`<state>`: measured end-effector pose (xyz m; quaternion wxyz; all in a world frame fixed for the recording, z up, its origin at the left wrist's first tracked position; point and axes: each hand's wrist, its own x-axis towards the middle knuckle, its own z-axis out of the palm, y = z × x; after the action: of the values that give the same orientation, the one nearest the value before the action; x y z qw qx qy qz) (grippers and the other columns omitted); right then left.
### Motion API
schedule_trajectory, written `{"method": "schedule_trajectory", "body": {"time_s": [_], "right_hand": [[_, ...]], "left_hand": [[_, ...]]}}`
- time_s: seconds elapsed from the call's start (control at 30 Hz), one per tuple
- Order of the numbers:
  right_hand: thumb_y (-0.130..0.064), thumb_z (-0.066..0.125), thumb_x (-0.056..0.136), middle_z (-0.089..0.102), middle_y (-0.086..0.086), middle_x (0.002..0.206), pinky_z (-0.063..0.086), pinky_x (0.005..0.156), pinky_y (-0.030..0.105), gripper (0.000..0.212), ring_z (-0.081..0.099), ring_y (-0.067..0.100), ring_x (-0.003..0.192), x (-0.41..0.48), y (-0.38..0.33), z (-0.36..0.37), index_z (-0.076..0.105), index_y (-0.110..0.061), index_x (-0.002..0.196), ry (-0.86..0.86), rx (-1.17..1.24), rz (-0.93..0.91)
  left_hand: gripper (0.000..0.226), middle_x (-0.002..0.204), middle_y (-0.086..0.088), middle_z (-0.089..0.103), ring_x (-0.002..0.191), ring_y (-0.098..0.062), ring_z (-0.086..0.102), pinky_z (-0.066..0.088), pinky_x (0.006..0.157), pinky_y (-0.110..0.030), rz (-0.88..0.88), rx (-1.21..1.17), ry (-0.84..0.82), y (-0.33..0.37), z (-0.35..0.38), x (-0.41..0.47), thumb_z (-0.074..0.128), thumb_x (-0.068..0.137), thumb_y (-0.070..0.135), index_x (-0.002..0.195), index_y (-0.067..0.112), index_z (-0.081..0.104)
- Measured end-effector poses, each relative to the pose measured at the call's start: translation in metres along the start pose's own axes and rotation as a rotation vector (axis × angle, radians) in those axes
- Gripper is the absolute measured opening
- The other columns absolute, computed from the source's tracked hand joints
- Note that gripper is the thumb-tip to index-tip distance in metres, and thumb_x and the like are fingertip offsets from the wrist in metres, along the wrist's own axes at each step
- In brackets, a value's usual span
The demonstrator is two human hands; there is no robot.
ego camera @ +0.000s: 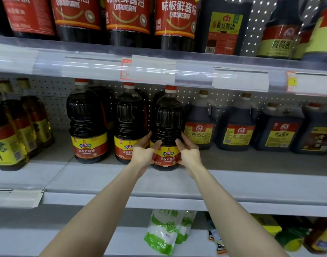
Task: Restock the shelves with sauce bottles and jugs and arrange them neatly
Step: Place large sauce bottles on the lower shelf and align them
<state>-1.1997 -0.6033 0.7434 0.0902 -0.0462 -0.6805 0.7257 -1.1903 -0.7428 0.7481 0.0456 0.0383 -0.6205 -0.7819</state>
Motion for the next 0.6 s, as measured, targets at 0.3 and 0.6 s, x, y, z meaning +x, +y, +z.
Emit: {"method": "schedule_trajectory", "body": {"time_s": [0.3,0.6], "right_hand": [[-0.022,0.056,0.097,0.048,0.005,0.143,0.044,0.104,0.052,0.041,0.046,0.029,0.13,0.008,0.002,0.001,0.052,-0.031,0.137,0.001,-0.011,-0.013],[-0.023,0.057,0.097,0.049,0.005,0.143,0.043,0.104,0.053,0.042,0.046,0.028,0.13,0.015,0.006,0.001,0.051,-0.031,0.137,-0.006,-0.025,-0.04]], "left_hand": [[0.054,0.14,-0.006,0.052,0.127,-0.031,0.048,0.051,0.082,-0.043,0.006,-0.007,0.0,-0.001,0.001,0.007,0.067,0.089,0.015,0.138,0.026,0.049],[0.053,0.137,-0.005,0.053,0.113,-0.021,0.052,0.052,0.082,-0.042,0.008,-0.027,-0.025,-0.002,0.002,0.011,0.065,0.09,0.014,0.139,0.026,0.047]]}}
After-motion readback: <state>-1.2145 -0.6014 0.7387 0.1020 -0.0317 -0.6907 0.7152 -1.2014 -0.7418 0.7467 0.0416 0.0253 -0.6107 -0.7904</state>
